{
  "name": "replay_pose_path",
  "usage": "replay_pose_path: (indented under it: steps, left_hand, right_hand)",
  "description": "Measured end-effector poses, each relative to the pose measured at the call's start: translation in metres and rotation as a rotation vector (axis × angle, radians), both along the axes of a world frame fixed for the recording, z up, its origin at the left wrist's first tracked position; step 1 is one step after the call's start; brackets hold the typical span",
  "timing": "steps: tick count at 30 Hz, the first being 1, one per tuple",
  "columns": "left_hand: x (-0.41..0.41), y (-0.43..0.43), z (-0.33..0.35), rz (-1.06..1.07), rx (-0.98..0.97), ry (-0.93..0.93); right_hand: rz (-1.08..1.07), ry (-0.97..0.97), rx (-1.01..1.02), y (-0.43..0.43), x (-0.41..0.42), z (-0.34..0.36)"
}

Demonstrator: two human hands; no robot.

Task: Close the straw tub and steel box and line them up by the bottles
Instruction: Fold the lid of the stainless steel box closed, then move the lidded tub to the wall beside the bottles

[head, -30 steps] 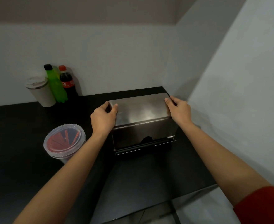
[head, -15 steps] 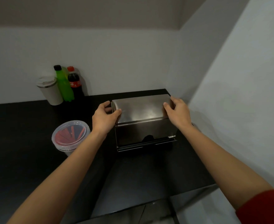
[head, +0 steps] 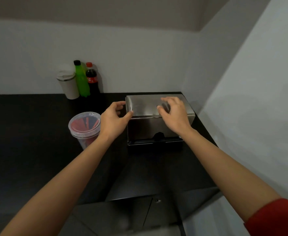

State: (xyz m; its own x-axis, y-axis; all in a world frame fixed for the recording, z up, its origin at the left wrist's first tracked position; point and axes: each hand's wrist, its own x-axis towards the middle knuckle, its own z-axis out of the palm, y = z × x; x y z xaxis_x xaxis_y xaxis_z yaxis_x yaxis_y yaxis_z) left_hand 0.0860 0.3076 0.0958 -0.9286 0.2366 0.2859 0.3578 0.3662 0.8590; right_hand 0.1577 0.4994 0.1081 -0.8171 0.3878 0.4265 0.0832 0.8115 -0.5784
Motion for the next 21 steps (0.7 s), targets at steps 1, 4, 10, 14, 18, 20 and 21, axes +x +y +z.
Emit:
replay_pose_path:
  steps: [1, 4, 10, 14, 18, 20, 21]
  left_hand:
    - [0.001, -0.003, -0.001, -0.003, 0.000, 0.023]
    - [0.001, -0.013, -0.004, -0.008, -0.011, 0.088]
    - [-0.025, -0.047, -0.008, -0.084, -0.088, 0.203]
    - [-0.050, -0.078, -0.009, -0.186, -0.151, 0.218]
    - [-0.076, -0.107, -0.012, -0.234, -0.177, 0.202]
    - [-0.084, -0.121, -0.018, -0.276, -0.195, 0.169]
    - [-0.087, -0.127, -0.022, -0.302, -0.201, 0.150]
  right_hand:
    - [0.013, -0.002, 0.003, -0.004, 0.000, -0.001]
    - [0.041, 0.012, -0.003, -0.018, -0.004, -0.002]
    - [0.171, 0.009, -0.023, -0.061, -0.033, 0.000]
    - [0.214, 0.030, -0.051, -0.099, -0.062, 0.003]
    - [0.211, 0.048, -0.085, -0.134, -0.088, -0.004]
    - [0.222, 0.015, -0.140, -0.147, -0.096, -0.012]
    - [0.224, -0.016, -0.176, -0.152, -0.099, -0.017]
